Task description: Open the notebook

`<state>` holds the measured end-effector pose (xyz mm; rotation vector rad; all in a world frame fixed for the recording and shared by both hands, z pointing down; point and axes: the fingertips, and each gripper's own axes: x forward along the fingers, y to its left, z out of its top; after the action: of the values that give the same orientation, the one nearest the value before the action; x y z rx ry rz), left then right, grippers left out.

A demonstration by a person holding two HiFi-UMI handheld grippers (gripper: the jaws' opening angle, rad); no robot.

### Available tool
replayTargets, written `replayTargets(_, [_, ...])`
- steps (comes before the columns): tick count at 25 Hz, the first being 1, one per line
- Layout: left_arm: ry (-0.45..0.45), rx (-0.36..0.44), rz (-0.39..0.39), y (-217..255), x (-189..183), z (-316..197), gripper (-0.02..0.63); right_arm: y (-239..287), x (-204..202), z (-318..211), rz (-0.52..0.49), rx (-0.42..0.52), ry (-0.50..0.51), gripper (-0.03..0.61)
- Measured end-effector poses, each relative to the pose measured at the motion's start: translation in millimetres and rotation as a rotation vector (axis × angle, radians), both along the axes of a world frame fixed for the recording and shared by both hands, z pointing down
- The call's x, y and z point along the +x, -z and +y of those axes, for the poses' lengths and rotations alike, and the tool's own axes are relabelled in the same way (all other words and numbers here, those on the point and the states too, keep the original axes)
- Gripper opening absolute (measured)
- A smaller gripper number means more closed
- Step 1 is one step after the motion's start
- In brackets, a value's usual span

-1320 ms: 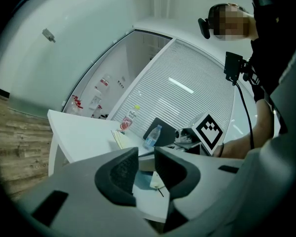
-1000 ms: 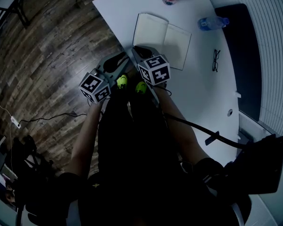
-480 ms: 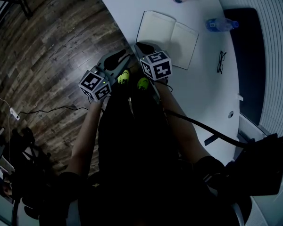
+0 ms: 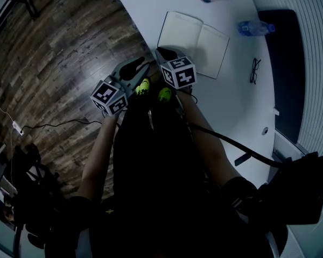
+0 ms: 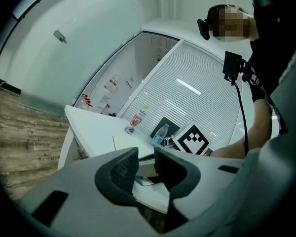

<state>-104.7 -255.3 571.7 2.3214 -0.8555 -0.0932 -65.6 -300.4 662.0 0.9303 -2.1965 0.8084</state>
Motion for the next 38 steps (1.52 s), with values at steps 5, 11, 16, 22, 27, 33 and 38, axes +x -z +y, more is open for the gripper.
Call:
replayTargets(5, [-0.006, 0.005, 0.000, 3, -1, 0, 0.091, -2, -1, -1, -0.045, -0.025, -0.033, 0.028])
replayTargets(11, [-0.019, 0.017, -0.006, 10, 1, 2, 0.091, -1, -2, -1, -0.066, -0.034, -0.053, 0.035])
replayTargets(16, [-0.031, 0.030, -0.011, 19, 1, 5, 0.091, 4, -4, 2, -0.105, -0.067, -0.065, 0.043])
replayTargets(22, [-0.037, 0.038, -0.011, 29, -1, 8, 0.091, 25, -2, 7, -0.151, -0.058, -0.071, 0.044])
replayTargets(27, [-0.054, 0.026, -0.001, 38, 4, 11, 0.091, 51, 1, 10, -0.187, -0.010, -0.071, 0.044])
replayTargets(33, [-0.062, 0.011, 0.024, 50, 14, 7, 0.091, 74, 17, 18, -0.182, 0.044, -0.065, 0.026])
replayTargets(38, [-0.084, 0.024, 0.033, 65, 25, 5, 0.091, 99, 28, 21, -0.175, 0.113, -0.054, 0.023])
